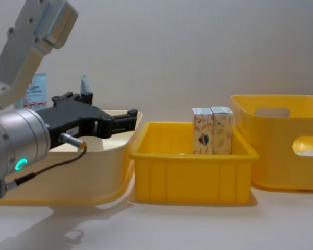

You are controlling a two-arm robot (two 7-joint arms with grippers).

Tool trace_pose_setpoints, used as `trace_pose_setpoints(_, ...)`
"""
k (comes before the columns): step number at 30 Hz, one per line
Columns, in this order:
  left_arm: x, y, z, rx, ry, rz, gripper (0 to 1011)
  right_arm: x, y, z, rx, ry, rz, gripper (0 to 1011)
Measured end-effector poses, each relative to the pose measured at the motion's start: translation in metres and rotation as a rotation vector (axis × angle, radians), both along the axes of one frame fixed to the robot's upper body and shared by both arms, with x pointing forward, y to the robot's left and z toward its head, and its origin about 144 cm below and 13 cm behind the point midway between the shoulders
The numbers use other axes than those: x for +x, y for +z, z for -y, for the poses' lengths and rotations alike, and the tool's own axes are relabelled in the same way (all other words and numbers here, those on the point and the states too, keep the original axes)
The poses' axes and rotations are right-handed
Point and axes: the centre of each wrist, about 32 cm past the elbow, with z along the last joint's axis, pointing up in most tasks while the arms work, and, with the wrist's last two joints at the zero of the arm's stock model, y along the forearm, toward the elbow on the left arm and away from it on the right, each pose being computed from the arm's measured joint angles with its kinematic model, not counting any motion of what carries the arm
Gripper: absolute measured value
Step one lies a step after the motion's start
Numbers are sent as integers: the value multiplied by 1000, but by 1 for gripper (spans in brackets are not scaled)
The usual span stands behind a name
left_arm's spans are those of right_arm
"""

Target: Bimanual collaborative sorting of washing and personal care products

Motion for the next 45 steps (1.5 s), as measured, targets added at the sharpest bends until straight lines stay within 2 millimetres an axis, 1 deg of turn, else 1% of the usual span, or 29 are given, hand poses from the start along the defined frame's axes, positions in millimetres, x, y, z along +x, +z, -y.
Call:
trace_pose_setpoints(7,2,7,-3,0,40,8,1003,-1,6,1,13,-6,34,1001)
trace_pose_setpoints(13,2,11,-5,-43,70,24,1003,-1,8,1,21,-9,52,1001)
trace_pose_setpoints(22,2,11,-8,-136,68,36,1003,-2,11,2,26,-12,67,1001)
trace_pose_setpoints(29,6,8,-13,-218,48,6,1003,-2,11,2,28,-14,73,1001)
trace_pose_setpoints(37,20,3,-20,-280,19,-39,1003,-2,12,2,29,-14,76,1001)
trace_pose_setpoints(45,34,1,-25,-303,14,-65,1003,-2,12,2,30,-14,78,1001)
